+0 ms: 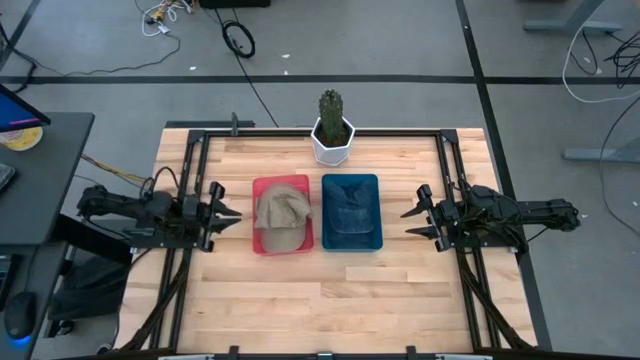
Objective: Pick & Place hat
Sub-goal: Return to Home Position
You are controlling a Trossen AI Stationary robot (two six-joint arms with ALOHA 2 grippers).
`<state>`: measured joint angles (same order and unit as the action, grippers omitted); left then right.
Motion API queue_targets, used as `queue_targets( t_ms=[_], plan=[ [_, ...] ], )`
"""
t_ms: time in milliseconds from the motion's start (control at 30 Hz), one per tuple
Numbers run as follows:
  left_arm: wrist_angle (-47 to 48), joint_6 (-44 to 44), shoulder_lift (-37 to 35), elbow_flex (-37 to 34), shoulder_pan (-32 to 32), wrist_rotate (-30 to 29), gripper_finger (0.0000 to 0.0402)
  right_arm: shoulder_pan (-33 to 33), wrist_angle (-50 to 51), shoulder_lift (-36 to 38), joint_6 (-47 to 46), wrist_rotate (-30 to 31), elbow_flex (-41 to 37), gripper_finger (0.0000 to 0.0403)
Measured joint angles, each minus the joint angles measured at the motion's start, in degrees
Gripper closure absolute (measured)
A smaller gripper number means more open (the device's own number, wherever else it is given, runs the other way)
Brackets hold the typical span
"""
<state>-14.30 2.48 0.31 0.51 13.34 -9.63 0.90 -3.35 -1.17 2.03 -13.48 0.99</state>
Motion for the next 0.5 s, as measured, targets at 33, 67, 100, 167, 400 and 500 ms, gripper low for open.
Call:
queue_targets(
  t_ms=[33,67,100,167,400,500],
  plan=[
    [1.04,0.47,-0.01,0.0,0.0,0.7,0.0342,-0.01,-0.01,0.01,0.0,0.01,0.0,0.0209],
    [2.33,0.96,-0.01,-0.02,0.0,1.21,0.0342,-0.01,-0.01,0.01,0.01,0.0,0.0,0.0209],
    [3.77,1.22,0.01,-0.02,0.0,1.51,0.0342,-0.01,0.0,0.0,0.01,0.0,0.0,0.0209],
    [6.86,1.44,-0.01,-0.02,0.0,1.59,0.0342,0.0,-0.01,0.01,0.01,0.01,0.0,0.0209],
    [13.29,3.08,1.43,0.11,0.07,8.66,0.0342,-0.01,0.0,0.0,0.01,0.0,0.0,0.0209],
    [13.46,2.99,1.28,0.07,0.0,9.05,0.0342,-0.01,-0.01,0.0,0.01,0.01,0.0,0.0209]
  ],
)
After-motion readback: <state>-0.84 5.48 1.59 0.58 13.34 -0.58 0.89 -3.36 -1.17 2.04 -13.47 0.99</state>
